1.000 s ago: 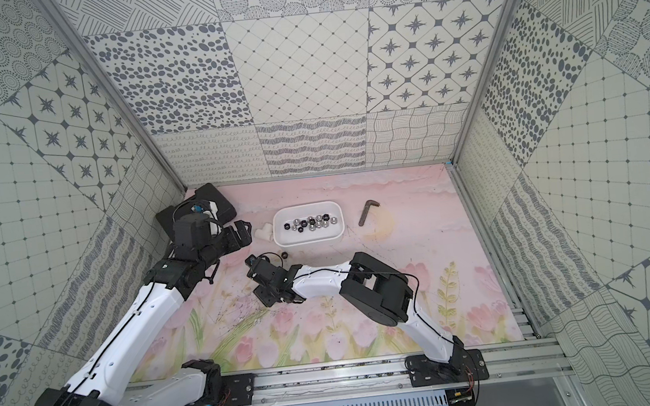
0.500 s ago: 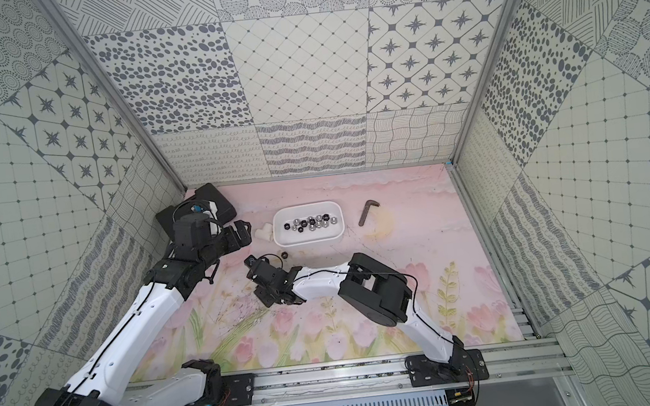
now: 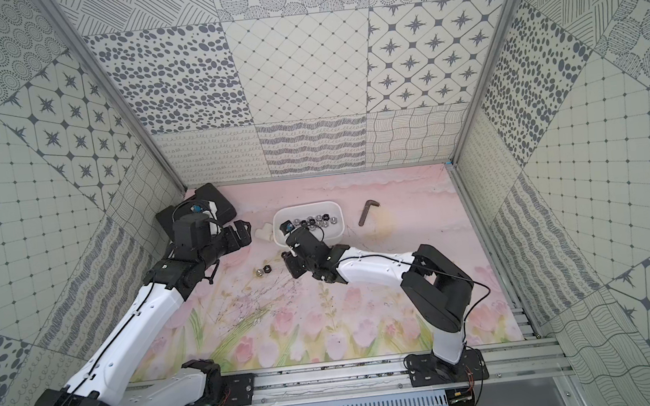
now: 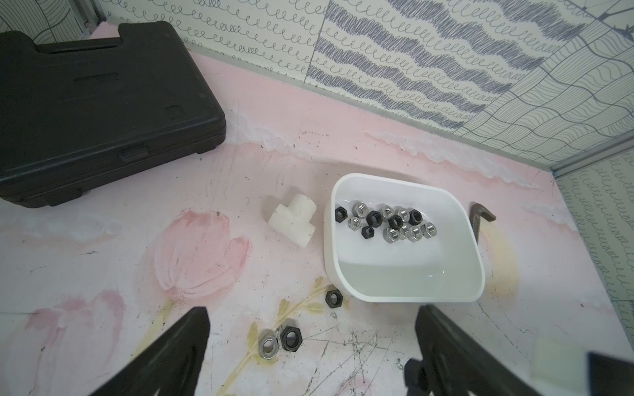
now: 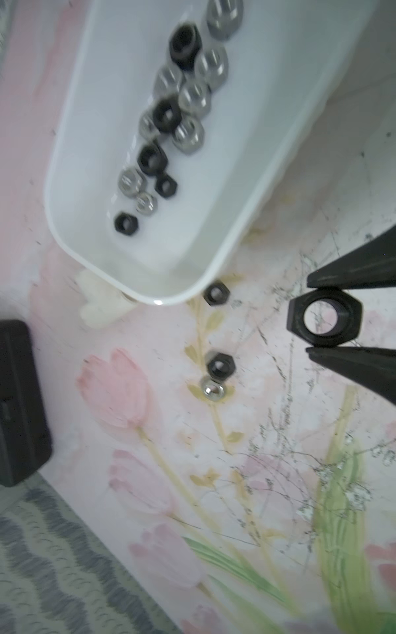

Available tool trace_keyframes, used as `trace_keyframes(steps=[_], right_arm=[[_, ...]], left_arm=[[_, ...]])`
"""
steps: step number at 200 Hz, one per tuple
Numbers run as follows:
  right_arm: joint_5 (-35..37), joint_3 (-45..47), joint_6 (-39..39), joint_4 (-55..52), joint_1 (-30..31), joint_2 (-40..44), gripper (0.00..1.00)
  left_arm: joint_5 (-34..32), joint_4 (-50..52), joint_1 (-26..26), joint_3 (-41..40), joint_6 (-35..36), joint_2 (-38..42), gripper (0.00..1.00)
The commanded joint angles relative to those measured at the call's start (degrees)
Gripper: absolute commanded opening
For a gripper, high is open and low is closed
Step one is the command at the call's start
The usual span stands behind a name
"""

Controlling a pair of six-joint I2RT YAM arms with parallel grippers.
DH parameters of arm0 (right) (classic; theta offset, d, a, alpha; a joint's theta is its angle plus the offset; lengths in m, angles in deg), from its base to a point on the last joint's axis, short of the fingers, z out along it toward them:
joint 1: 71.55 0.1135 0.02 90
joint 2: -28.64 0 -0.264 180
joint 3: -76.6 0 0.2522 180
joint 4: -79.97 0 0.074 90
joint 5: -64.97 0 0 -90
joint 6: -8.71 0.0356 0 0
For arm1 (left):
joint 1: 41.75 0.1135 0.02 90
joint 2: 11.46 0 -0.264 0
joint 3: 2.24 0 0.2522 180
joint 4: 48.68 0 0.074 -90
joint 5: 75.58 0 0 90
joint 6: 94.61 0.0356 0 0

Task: Put the nuts on the desktop into the storage box
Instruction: Place the nut in the storage box.

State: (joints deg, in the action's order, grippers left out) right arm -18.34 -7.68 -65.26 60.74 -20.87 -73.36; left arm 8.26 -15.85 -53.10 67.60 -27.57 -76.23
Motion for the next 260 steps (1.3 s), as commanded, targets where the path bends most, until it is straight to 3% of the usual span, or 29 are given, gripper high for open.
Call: trace_keyframes(steps=[1,103,199,260], right_arm=[[-0.21,-4.59,0.14,-2.26,-3.49,-2.55,0.2],[-2.48,-28.1,-3.79,-7.48,-7.7,-26.34,0.18],[-0.44,-39.22,-4.78,-9.52,-8.62,-34.94,0.21],[-1.81,-51.3,-4.17,-18.74,-9.45,-41.57,0.25]], left_arm=[[-0.09,1.31,-0.01,-0.32,0.02,0.5,0.99],[0.23,1.29,-0.09,0.16,0.18,0.0,0.99],[0.0,1.19,-0.1,-0.04,0.35,-0.19,0.99],[-0.26,1.17,-0.05,-0.09,0.45,-0.33,0.99]])
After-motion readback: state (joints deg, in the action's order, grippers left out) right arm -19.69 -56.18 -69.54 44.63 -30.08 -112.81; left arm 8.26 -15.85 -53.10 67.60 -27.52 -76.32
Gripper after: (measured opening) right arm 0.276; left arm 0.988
